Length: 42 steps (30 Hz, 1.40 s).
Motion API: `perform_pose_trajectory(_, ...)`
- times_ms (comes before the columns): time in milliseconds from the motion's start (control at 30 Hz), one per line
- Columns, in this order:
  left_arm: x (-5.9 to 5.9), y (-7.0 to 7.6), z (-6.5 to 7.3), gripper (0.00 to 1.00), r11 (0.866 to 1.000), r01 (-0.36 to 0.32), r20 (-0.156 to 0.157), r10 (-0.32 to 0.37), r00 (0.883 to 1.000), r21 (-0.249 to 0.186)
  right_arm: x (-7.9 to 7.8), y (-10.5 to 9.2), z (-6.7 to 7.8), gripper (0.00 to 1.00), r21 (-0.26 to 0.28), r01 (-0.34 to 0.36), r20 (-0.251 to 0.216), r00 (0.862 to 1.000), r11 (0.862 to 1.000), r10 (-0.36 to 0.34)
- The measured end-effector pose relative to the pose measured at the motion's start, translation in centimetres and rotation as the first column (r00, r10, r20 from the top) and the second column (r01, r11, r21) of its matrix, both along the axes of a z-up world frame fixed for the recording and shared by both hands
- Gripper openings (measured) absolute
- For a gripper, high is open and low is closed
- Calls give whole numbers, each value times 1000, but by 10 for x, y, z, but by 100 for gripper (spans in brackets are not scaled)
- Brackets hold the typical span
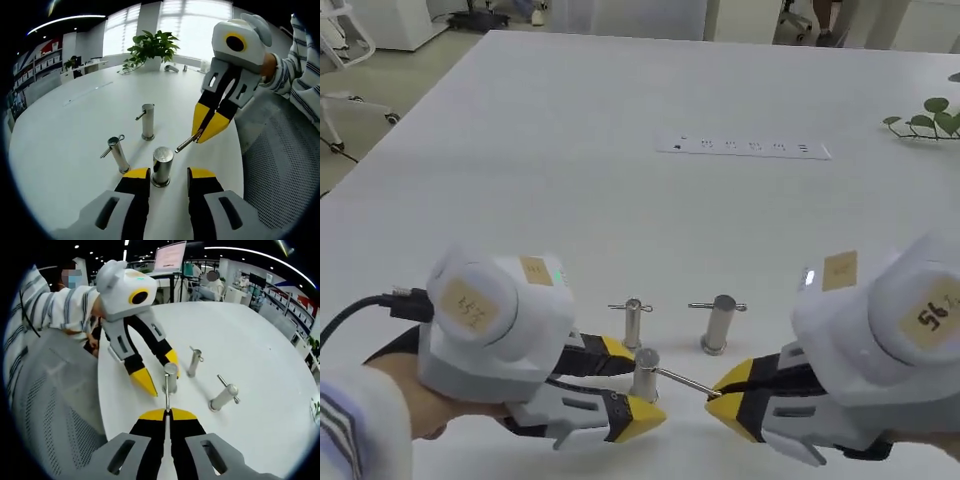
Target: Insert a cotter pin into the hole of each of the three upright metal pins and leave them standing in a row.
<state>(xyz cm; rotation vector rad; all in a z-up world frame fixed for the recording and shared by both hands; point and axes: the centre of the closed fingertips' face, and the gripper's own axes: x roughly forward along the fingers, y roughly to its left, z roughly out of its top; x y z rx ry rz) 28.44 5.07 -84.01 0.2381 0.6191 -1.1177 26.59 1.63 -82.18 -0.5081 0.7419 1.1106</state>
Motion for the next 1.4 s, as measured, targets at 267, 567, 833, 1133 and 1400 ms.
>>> perform_pose_trajectory(267,-1,-1,-1,28,1000,-4,-8,4,1000,-10,2,1,-6,3,-6,10,-8,1000,1000,-10)
perform_pose_trajectory(567,-5,0,-3,29,1000,-7,-24,7,1000,-14,7,0,-6,3,-1,36,1,999,999,-36)
perform_pose_trajectory(833,-6,0,0,30,1000,-14,-35,13,999,-23,9,-3,-6,3,-2,40,10,999,999,-40)
perform_pose_trajectory(1133,-6,0,0,31,999,-21,-42,20,999,-24,5,-2,-5,3,0,30,8,1000,1000,-30)
perform_pose_trajectory(1400,-6,0,-2,30,999,-29,-53,28,998,-21,3,-1,-5,3,5,34,7,999,999,-34)
